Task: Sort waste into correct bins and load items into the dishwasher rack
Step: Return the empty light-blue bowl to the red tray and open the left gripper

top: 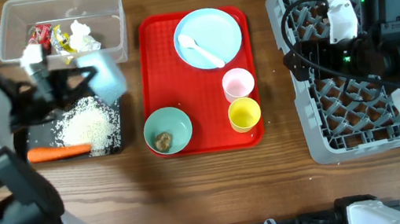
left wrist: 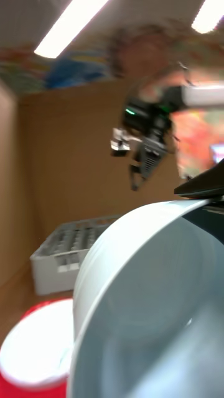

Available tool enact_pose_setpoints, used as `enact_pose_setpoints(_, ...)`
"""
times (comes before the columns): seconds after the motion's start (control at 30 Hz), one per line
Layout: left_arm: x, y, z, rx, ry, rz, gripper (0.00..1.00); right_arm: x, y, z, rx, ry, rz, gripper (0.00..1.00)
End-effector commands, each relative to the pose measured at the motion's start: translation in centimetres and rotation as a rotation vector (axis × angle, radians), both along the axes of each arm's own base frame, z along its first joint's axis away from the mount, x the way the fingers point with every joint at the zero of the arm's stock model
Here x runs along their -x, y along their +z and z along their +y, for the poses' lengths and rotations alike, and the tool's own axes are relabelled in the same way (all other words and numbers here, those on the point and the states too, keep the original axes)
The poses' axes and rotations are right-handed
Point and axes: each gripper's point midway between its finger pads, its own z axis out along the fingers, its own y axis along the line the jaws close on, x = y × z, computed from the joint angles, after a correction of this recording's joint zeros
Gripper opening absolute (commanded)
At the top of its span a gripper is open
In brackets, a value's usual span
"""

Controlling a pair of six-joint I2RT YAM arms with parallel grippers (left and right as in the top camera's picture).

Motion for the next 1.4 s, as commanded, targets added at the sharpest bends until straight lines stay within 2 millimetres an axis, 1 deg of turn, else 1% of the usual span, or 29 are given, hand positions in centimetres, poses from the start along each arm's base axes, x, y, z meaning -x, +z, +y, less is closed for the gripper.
enact_pose_setpoints(0.0,0.2,2.3,-5.0,-0.135,-0.166,-0.275,0.04,-0.3,-0.3,-0.1,0.012,-0.006,0.007,0.97)
enact_pose_setpoints(0.03,0.2,2.1,-6.5,-0.166,-0.215,-0.305,0.04,-0.3,-0.3,-0.1,0.012,-0.006,0.007,0.97)
enact_pose_setpoints(0.1,-0.2,1.6,-8.5,-0.224,-0.277,-0.318,0.04,-0.3,-0.3,-0.1,0.013,-0.006,0.007,0.97)
enact_pose_setpoints(0.17,-1.2,-0.1,-10.6,-0.339,-0.316,-0.281,0.04,-0.2,-0.3,-0.1,0.012,-0.007,0.008,0.97)
enact_pose_setpoints(0.2,-2.2,-1.3,-11.3,-0.424,-0.302,-0.226,0.04,-0.2,-0.3,-0.1,0.011,-0.01,0.01,0.97)
enact_pose_setpoints(0.27,-4.5,-3.9,-12.2,-0.612,-0.209,-0.112,0.04,-0.2,-0.3,-0.1,0.009,-0.011,0.013,0.97)
enact_pose_setpoints(0.3,-5.7,-5.1,-12.4,-0.723,-0.144,-0.086,0.04,-0.1,-0.4,-0.1,0.009,-0.012,0.015,0.97)
enact_pose_setpoints(0.4,-7.5,-6.6,-12.9,-0.91,-0.029,-0.08,0.04,0.0,-0.4,-0.1,0.01,-0.011,0.021,0.97)
enact_pose_setpoints(0.47,-8.0,-7.3,-12.8,-1.023,0.021,-0.089,0.04,0.1,-0.5,-0.1,0.01,-0.011,0.027,0.97)
enact_pose_setpoints(0.6,-8.0,-8.6,-12.5,-1.222,0.077,-0.104,0.04,0.0,-0.5,-0.1,0.011,-0.009,0.023,0.97)
enact_pose_setpoints(0.7,-7.7,-9.3,-12.5,-1.319,0.092,-0.109,0.04,-0.1,-0.4,-0.1,0.011,-0.009,0.017,0.97)
enact_pose_setpoints(0.83,-6.7,-10.6,-13.4,-1.345,0.05,-0.101,0.04,-0.1,-0.4,-0.1,0.011,-0.009,0.018,0.97)
enact_pose_setpoints(1.2,-4.9,-16.4,-15.3,-1.407,-0.098,-0.02,0.04,0.0,-0.5,-0.1,0.011,-0.01,0.024,0.97)
enact_pose_setpoints(1.3,-4.5,-16.9,-15.8,-1.414,-0.121,-0.016,0.04,0.0,-0.5,-0.1,0.011,-0.01,0.024,0.97)
enact_pose_setpoints(1.37,-4.4,-17.0,-16.0,-1.414,-0.125,-0.019,0.04,0.0,-0.5,-0.1,0.011,-0.01,0.024,0.97)
